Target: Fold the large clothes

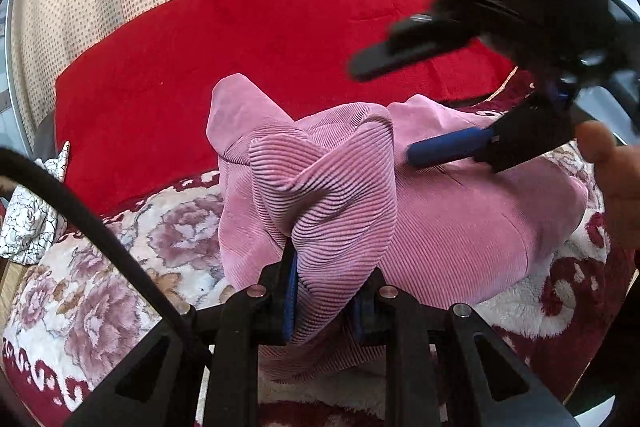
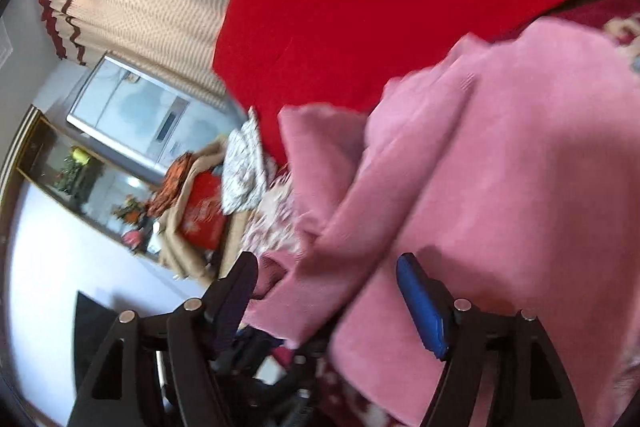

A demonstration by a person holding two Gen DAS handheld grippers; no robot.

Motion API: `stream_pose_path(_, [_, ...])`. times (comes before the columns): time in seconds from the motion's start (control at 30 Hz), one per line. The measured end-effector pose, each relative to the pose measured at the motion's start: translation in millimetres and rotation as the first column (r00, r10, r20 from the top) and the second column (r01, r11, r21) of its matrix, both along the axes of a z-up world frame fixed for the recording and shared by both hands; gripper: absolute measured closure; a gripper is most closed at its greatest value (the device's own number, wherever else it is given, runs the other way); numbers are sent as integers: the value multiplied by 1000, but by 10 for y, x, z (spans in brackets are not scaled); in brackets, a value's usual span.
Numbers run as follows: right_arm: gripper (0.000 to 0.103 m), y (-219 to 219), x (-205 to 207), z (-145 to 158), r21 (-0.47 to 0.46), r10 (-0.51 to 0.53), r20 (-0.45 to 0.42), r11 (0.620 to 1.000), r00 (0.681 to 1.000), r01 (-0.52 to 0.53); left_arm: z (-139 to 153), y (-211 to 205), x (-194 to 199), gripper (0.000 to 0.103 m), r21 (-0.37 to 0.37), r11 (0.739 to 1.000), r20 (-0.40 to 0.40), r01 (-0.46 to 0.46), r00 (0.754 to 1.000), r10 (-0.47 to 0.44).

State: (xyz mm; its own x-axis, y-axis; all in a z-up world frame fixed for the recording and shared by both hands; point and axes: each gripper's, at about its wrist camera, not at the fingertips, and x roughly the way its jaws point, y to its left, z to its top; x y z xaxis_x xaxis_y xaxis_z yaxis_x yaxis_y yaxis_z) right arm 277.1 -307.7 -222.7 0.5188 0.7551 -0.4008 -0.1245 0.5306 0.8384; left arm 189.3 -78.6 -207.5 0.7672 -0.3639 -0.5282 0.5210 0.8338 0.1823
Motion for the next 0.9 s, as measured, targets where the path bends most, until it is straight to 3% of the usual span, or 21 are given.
stream_pose_path(0.13, [27, 357, 273, -16, -18, 99, -52, 995, 994, -100, -10, 7, -35, 82, 2, 1000, 2, 10, 1000, -10])
stream_pose_path(0.27, [30, 635, 437, -109, -56, 116, -75, 991, 990, -120, 3, 69, -48, 81, -3, 1000, -13, 22, 1000, -22])
stream_pose_path(0.3, [35, 673, 448, -134, -73, 106, -66, 991, 992, -111, 23, 114, -25, 81, -14, 1000, -31, 24, 999, -24])
stream_pose_path(0.37, [57, 705, 446, -191, -118, 82, -69, 989, 994, -90, 76, 232, -7, 79, -65, 997, -90, 38, 995, -44])
stream_pose_path(0.4, [60, 688, 450, -210, -120, 76, -71, 989, 995, -85, 129, 340, -10, 77, -118, 992, -118, 50, 991, -64])
stream_pose_path(0.5, [69, 573, 440, -255, -82, 59, -78, 995, 995, -65, 326, 792, -7, 68, -334, 941, -162, 44, 981, -104])
stream_pose_path(0.53, [71, 544, 442, -260, -72, 57, -75, 995, 996, -62, 370, 1011, 56, 58, -419, 908, -182, -11, 981, -72])
stream_pose_path(0.57, [71, 530, 435, -256, -67, 53, -71, 996, 996, -58, 357, 1160, 146, 56, -471, 879, -222, -71, 974, -40])
stream_pose_path(0.63, [71, 546, 411, -241, -66, 47, -51, 997, 998, -50, 214, 1367, 369, 58, -555, 810, -352, -188, 936, -24])
stream_pose_path(0.67, [71, 556, 402, -230, -67, 44, -40, 997, 998, -47, 112, 1420, 474, 59, -582, 778, -416, -235, 909, -37])
stream_pose_path(0.7, [71, 562, 394, -224, -67, 41, -30, 997, 999, -43, -51, 1433, 608, 62, -600, 745, -498, -293, 865, -61])
stream_pose_path(0.73, [71, 556, 364, -213, -65, 36, -17, 997, 999, -38, -161, 1399, 684, 73, -604, 731, -542, -318, 836, -84])
stream_pose_path(0.8, [72, 562, 334, -184, -57, 29, 6, 998, 1000, -29, -311, 1247, 749, 78, -606, 725, -594, -327, 792, -140])
stream_pose_path(0.83, [73, 564, 304, -156, -45, 24, 30, 999, 999, -22, -329, 1195, 752, 79, -611, 722, -597, -324, 788, -151])
stream_pose_path(0.9, [74, 555, 237, -76, -43, 10, 76, 999, 997, -7, -260, 1111, 739, 79, -619, 723, -576, -308, 803, -152])
